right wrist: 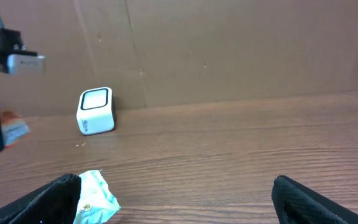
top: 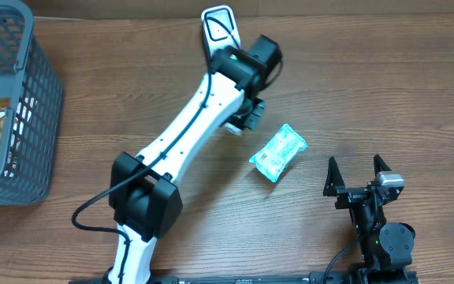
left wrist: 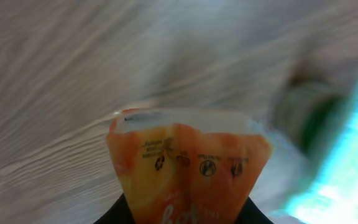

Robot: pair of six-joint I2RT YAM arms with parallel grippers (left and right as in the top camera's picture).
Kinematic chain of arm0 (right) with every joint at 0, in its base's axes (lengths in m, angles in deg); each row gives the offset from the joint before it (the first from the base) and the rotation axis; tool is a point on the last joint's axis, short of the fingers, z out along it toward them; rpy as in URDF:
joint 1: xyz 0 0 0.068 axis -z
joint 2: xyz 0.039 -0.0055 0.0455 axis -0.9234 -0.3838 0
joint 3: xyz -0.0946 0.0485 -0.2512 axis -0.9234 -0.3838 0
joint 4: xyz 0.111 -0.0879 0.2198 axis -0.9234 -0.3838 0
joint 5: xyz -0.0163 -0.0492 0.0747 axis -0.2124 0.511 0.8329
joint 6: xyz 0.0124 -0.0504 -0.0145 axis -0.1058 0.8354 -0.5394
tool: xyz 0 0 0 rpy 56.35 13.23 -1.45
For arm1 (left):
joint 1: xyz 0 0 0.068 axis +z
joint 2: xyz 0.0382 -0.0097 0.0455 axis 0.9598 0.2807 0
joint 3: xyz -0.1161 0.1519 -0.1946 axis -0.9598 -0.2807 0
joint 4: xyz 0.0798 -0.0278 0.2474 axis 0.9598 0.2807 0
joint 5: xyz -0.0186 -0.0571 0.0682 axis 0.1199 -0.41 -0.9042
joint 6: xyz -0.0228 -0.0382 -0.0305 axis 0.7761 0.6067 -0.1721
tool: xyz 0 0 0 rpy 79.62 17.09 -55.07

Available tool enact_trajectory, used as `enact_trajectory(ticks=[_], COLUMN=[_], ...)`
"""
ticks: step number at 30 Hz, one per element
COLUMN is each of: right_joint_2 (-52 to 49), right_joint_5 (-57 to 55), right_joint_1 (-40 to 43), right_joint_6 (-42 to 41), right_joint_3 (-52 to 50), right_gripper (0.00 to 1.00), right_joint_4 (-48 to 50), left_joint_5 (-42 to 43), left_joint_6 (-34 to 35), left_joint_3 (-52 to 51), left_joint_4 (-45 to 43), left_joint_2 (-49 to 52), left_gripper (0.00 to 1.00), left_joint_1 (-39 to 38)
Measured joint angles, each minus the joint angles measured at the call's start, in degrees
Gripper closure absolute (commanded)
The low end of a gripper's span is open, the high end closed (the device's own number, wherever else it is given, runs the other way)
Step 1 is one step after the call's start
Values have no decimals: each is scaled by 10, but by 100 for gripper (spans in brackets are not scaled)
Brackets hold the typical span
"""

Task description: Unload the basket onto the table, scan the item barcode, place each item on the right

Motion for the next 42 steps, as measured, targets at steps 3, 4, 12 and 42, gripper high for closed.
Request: enact_trajectory(ticks=[3,4,12,42], right_joint_2=[0,0,0,0], right_joint_5=[0,0,0,0], right_joint_1=[0,0,0,0], right_joint_6=[0,0,0,0], right_joint_3=[0,0,0,0], right_gripper=[0,0,0,0], right_joint_4=[0,0,0,0], left_joint_5=[-23,-27,-29,186], left_joint_6=[10,15,54,-16], left_joint_3=[-43,-65,-272,-259], left_joint_4=[-38,-56,-229,-231], left_joint_2=[-3,-4,-5,-33], left_gripper=[79,78,72,53], left_joint_1=[9,9,4,171])
